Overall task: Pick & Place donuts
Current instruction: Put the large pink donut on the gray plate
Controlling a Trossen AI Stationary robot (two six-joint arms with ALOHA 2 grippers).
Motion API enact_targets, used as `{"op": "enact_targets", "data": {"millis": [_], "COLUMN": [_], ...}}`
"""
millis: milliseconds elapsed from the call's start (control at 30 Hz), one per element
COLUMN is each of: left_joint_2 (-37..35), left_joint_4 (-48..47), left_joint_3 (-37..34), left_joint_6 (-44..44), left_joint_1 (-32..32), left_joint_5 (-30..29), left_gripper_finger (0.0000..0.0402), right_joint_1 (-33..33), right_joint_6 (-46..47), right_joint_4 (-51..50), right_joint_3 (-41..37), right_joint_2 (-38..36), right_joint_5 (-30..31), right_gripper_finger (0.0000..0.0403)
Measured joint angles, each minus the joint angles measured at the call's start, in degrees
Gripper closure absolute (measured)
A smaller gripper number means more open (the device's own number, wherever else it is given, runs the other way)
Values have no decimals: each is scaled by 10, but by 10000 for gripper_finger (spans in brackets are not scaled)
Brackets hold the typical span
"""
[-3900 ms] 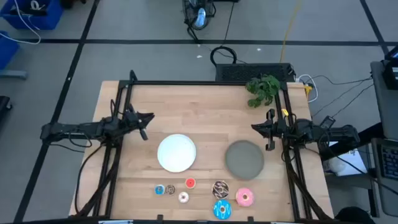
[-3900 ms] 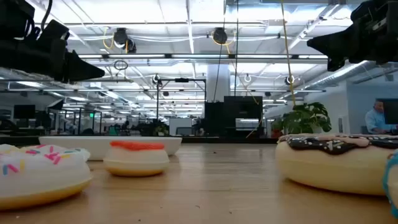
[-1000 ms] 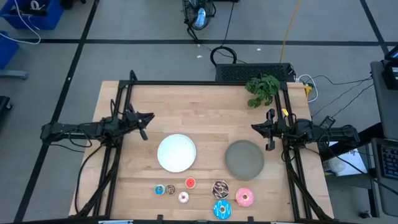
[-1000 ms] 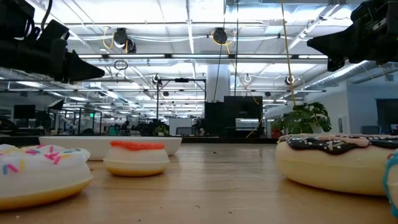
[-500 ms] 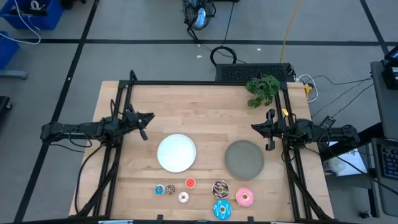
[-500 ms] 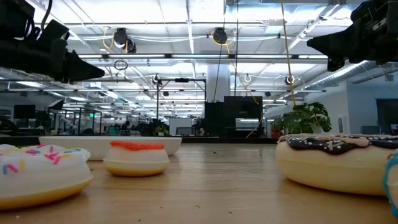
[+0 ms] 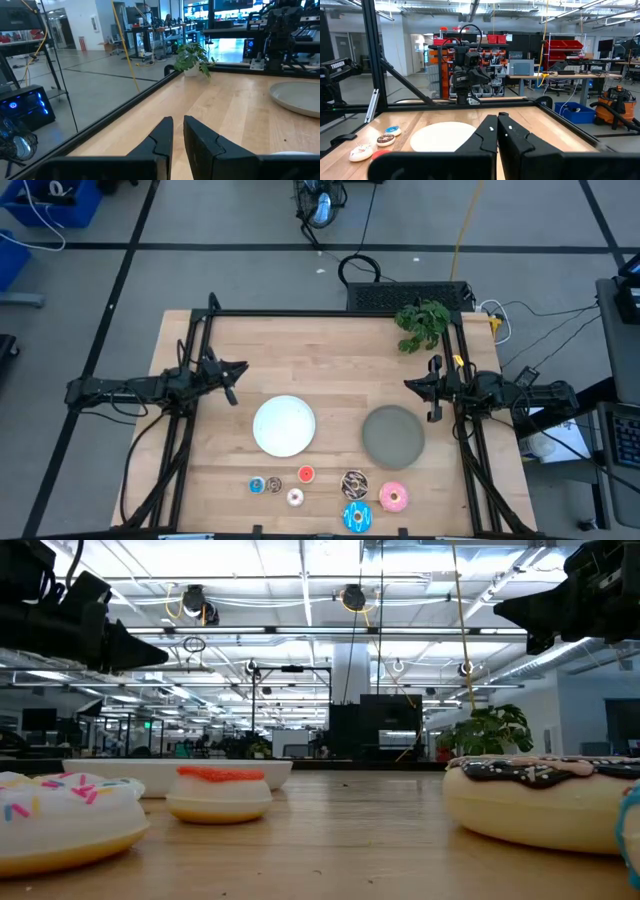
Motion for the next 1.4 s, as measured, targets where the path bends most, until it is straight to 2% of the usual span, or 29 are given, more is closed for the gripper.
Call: {"op": "enact_targets", "data": {"millis": [200,400,600,733,967,1067,1133,1233,1333,1400], "left_joint_2": [0,0,0,0,1,3,3,3,3,3], "left_joint_4": [0,2,13,5,-8,-9,-5,1,6,41], "left_joint_3": [0,0,0,0,0,0,0,0,0,0], "left_joint_6": [-26,-131,-138,-169,-132,-131,-117,-85,-78,-70], "left_joint_1": [0,0,1,1,0,0,0,0,0,0], "left_joint_5": [0,24,-12,7,71,91,92,92,92,94], "left_gripper_finger": [350,350,350,350,350,350,350,350,350,350], "right_joint_1": [0,0,0,0,0,0,2,14,33,45], "right_joint_6": [0,0,0,0,0,-14,-2,0,15,27], "right_joint_4": [0,0,-31,-37,-36,5,5,-83,-123,-175], "right_joint_3": [0,0,0,0,0,2,22,67,144,194], "right_joint_2": [0,0,0,0,0,0,1,32,86,143], "right_joint_5": [0,0,0,0,0,0,-2,-15,-13,-12], "right_gripper_finger": [403,403,403,403,403,403,403,403,403,403]}}
